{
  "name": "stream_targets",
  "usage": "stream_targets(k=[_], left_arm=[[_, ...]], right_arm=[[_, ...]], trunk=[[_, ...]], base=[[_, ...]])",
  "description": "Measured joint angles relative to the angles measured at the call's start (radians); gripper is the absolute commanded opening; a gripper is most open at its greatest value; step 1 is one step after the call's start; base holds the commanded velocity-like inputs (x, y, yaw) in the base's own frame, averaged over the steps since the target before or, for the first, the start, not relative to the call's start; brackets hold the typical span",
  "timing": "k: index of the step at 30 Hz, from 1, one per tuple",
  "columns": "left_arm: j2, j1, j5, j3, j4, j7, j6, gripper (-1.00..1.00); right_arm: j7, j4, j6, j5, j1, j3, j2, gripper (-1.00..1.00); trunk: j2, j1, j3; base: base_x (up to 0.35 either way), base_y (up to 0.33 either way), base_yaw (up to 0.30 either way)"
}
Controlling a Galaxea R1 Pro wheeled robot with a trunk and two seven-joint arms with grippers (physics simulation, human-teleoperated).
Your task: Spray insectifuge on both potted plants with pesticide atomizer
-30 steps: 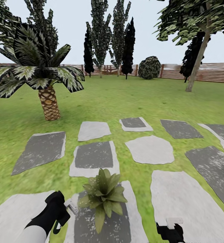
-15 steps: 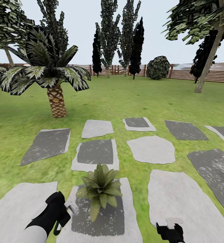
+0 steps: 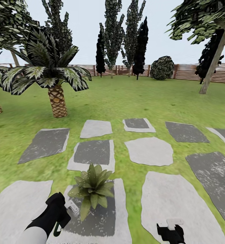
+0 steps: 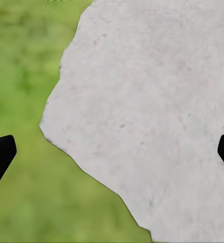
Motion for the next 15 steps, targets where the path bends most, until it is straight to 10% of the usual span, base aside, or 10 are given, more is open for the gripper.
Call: stream_targets(k=[15], left_arm=[[0.011, -0.010, -0.001, -0.004, -0.007, -0.027, 0.002, -1.00]], right_arm=[[0.000, 0.001, 0.000, 0.001, 0.000, -0.001, -0.001, 1.00]], trunk=[[0.000, 0.000, 0.000]], base=[[0.000, -0.132, 0.185]])
